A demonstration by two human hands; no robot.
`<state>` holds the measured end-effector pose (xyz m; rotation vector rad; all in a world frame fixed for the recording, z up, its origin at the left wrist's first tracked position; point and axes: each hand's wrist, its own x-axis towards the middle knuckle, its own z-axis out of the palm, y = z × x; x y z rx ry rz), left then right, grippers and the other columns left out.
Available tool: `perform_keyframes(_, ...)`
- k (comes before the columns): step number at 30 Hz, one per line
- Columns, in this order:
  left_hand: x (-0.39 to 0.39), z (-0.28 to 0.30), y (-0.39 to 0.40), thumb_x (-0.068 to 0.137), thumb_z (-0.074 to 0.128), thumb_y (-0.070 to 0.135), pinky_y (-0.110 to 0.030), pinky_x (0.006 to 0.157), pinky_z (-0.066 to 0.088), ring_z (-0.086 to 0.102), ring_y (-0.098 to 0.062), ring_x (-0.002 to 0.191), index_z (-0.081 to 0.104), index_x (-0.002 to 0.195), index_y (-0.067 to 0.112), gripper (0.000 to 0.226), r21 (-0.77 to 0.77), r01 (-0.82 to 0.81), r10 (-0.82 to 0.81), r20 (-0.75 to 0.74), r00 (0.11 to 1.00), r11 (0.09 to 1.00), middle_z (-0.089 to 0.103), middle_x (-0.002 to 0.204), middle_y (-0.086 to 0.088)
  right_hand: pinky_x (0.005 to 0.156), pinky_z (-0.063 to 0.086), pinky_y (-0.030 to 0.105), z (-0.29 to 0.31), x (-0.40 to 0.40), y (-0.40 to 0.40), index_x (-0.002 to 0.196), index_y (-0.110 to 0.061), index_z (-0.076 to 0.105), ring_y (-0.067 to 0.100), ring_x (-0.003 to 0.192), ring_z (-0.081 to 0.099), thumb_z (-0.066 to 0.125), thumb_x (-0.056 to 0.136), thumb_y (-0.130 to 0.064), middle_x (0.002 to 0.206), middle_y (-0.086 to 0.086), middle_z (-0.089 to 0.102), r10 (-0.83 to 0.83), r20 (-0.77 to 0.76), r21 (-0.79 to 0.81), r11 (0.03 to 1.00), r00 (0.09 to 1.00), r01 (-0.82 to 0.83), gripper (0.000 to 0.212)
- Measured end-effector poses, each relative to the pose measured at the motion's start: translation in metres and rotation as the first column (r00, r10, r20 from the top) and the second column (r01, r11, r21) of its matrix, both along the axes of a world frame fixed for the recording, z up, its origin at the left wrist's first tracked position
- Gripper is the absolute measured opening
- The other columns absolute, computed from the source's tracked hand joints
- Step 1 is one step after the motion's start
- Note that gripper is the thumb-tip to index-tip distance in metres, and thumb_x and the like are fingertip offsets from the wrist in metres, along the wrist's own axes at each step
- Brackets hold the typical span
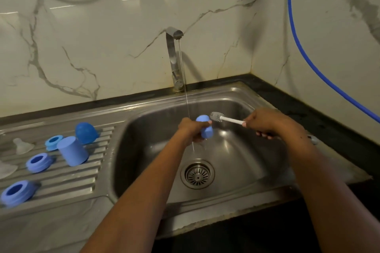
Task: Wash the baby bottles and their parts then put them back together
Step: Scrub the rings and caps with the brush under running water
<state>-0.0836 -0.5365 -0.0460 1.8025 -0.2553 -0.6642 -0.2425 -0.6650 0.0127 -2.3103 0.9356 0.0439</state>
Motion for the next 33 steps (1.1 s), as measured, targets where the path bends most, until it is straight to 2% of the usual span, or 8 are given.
perform_keyframes(2,-0.007,0.014,0.008,0.085,0.071,0.021,-0.026,0.051,0.056,0.061,-0.023,0.065,0.048,0.121,-0.006,0.051,-0.248,-0.113,0.047,-0.257,0.965,0.962,0.061,0.096,-0.023,0.045,0.038,0.022,-0.002,0.001,0.003,0.116,-0.014,0.065,0.012,0.049,0.044,0.050,0.099,-0.027,0.064,0.005,0.053,0.009,0.059,0.019,1.000,0.998,-0.010,0.026)
perform_keyframes(4,-0.008,0.020,0.013,0.090,0.065,0.018,-0.032,0.080,0.056,0.063,-0.026,0.086,0.053,0.106,-0.002,0.028,-0.471,-0.332,-0.004,-0.581,0.814,0.817,0.061,0.102,-0.020,0.042,0.037,0.020,-0.005,0.001,0.006,0.119,-0.020,0.064,0.011,0.047,0.042,0.049,0.100,-0.027,0.063,0.004,0.051,0.020,0.120,0.058,0.998,0.993,-0.027,0.026)
perform_keyframes(7,-0.008,0.018,0.021,0.090,0.065,0.012,-0.041,0.104,0.043,0.055,-0.032,0.119,0.054,0.108,-0.004,0.027,-0.509,-0.668,-0.060,-0.817,0.574,0.543,0.054,0.129,-0.020,0.038,0.034,0.017,-0.008,0.003,0.010,0.126,-0.024,0.061,0.008,0.045,0.039,0.049,0.099,-0.029,0.061,0.002,0.050,0.037,0.216,0.153,0.986,0.976,-0.071,0.029)
perform_keyframes(10,-0.001,0.009,0.025,0.088,0.066,0.007,-0.043,0.105,0.042,0.053,-0.035,0.121,0.048,0.129,-0.004,0.046,-0.495,-0.728,-0.038,-0.838,0.545,0.475,0.052,0.132,-0.021,0.037,0.032,0.016,-0.006,0.003,0.013,0.125,-0.023,0.062,0.007,0.041,0.037,0.053,0.097,-0.028,0.058,0.003,0.049,0.071,0.276,0.211,0.969,0.959,-0.132,0.030)
perform_keyframes(18,0.010,0.004,0.021,0.089,0.065,0.008,-0.039,0.105,0.042,0.055,-0.035,0.121,0.046,0.132,-0.005,0.049,-0.496,-0.752,0.001,-0.835,0.551,0.435,0.052,0.134,-0.023,0.036,0.031,0.017,-0.005,0.001,0.017,0.122,-0.022,0.063,0.006,0.039,0.035,0.054,0.097,-0.028,0.059,0.005,0.047,0.100,0.272,0.282,0.942,0.957,-0.179,0.027)
perform_keyframes(23,0.014,0.007,0.024,0.091,0.062,0.008,-0.035,0.109,0.037,0.051,-0.034,0.125,0.042,0.135,-0.006,0.051,-0.501,-0.793,0.022,-0.841,0.541,0.346,0.047,0.138,-0.022,0.034,0.031,0.017,-0.012,0.002,0.017,0.119,-0.025,0.065,0.005,0.036,0.035,0.058,0.095,-0.032,0.050,-0.002,0.050,0.114,0.293,0.348,0.912,0.949,-0.217,0.026)
perform_keyframes(29,0.012,0.012,0.025,0.089,0.063,0.006,-0.036,0.107,0.040,0.052,-0.038,0.123,0.042,0.135,-0.006,0.051,-0.534,-0.741,-0.046,-0.822,0.567,0.408,0.048,0.135,-0.026,0.034,0.030,0.016,-0.032,0.028,0.046,0.126,-0.030,0.060,0.004,0.033,0.034,0.050,0.099,-0.032,0.047,-0.005,0.045,0.101,0.432,0.263,0.936,0.896,-0.232,0.029)
perform_keyframes(33,0.017,0.013,0.032,0.089,0.062,0.006,-0.033,0.108,0.038,0.052,-0.037,0.123,0.041,0.134,-0.005,0.050,-0.529,-0.799,-0.071,-0.843,0.533,0.286,0.047,0.136,-0.026,0.035,0.030,0.016,-0.024,0.024,0.035,0.127,-0.030,0.059,0.005,0.036,0.033,0.054,0.097,-0.036,0.046,-0.006,0.045,0.115,0.376,0.367,0.893,0.919,-0.262,0.031)
